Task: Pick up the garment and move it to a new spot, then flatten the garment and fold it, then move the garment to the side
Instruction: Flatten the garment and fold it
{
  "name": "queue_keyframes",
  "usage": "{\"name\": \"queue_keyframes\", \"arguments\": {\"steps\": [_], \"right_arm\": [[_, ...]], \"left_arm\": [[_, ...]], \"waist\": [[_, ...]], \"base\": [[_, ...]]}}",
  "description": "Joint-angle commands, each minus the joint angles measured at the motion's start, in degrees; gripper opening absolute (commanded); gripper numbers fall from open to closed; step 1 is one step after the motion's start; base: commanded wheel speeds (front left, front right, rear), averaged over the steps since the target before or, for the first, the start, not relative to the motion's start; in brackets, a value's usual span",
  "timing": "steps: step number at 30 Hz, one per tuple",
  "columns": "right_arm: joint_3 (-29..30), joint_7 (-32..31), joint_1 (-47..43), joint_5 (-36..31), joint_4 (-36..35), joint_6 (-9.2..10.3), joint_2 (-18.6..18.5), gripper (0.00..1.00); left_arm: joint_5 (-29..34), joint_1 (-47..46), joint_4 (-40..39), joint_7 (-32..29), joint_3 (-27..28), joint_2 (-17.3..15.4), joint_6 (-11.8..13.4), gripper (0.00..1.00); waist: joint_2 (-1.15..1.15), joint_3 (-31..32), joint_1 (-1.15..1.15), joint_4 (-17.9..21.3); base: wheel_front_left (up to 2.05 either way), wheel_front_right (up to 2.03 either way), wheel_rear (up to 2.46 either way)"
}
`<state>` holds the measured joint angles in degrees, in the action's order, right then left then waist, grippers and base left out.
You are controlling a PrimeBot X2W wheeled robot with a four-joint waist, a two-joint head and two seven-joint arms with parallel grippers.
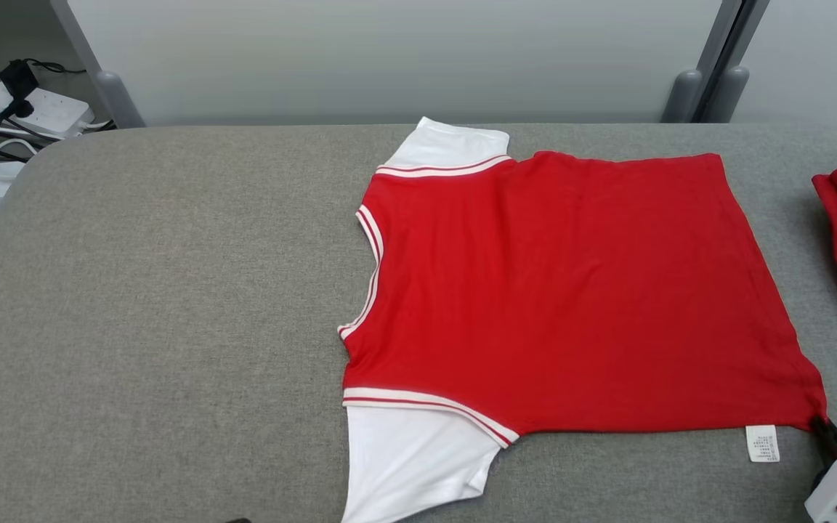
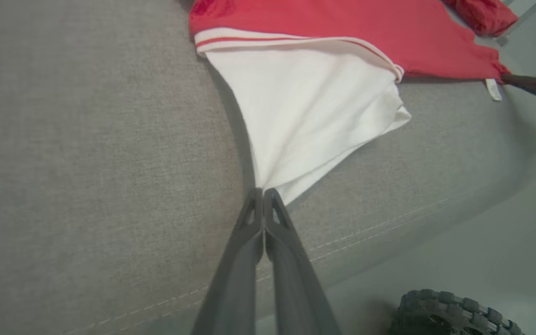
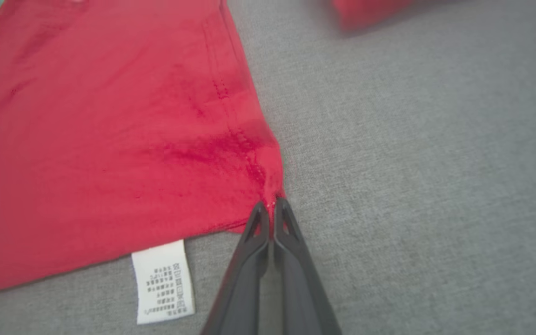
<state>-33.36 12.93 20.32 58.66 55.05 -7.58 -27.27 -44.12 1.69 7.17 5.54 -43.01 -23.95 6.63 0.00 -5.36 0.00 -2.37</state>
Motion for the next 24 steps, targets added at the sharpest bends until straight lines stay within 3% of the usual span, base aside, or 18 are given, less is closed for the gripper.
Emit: {"name": "queue_keyframes", "arguments": {"steps": [1,5,6,7,8,10,11,17,24], "right_arm": [[-0.19,0.94,-1.26,1.20,-0.24,0.09,-1.43,0.00],[-0.70,1.03,-1.06,1.04,0.83,0.09,-0.52,0.00],[-0.77,1.09,-0.97,0.92,1.07,0.09,-0.43,0.13],[-0.82,1.17,-0.89,0.76,1.32,0.09,-0.36,1.00],[-0.87,1.24,-0.84,0.60,1.48,0.09,-0.32,1.00],[-0.75,1.47,-0.84,0.16,1.81,0.09,-0.53,1.00],[-0.71,1.58,-0.90,-0.11,1.79,0.09,-0.68,1.00],[4.67,2.03,-0.17,-4.25,-1.19,0.09,-3.20,1.00],[19.26,2.06,-4.60,-20.01,-16.98,0.09,-0.12,1.00]], "left_arm": [[1.37,-2.90,0.86,-0.37,0.44,-0.52,-0.05,0.00],[1.87,-5.60,6.27,-2.69,-1.95,2.01,-1.24,0.00],[2.11,-6.14,7.12,-2.76,-2.16,2.35,-1.27,0.00],[2.20,-6.55,7.96,-2.75,-2.20,2.68,-1.17,0.00],[2.17,-6.82,8.72,-2.92,-2.31,2.96,-1.18,0.00],[1.95,-7.16,9.87,-2.94,-2.10,3.44,-0.78,0.76],[1.99,-7.25,10.27,-3.13,-2.14,3.46,-0.57,1.00],[-1.21,-5.87,10.03,-2.98,1.46,1.94,1.29,1.00],[-6.96,-4.22,3.57,3.33,11.32,0.07,3.99,1.00]], "waist": [[0.00,0.16,0.00,0.02],[0.00,1.01,0.00,0.37],[0.00,1.16,0.00,0.42],[0.00,1.36,0.00,0.50],[0.00,1.58,0.00,0.60],[0.00,2.10,0.00,0.75],[0.00,2.32,0.00,0.83],[0.00,3.86,0.00,1.57],[0.00,5.93,0.00,2.11]], "base": [[0.00,0.00,0.00],[0.00,0.00,0.00],[0.00,0.00,0.00],[0.00,0.00,0.00],[0.00,0.00,0.00],[0.00,0.00,0.00],[0.00,0.00,0.00],[0.00,0.00,0.00],[0.00,0.00,0.00]]}}
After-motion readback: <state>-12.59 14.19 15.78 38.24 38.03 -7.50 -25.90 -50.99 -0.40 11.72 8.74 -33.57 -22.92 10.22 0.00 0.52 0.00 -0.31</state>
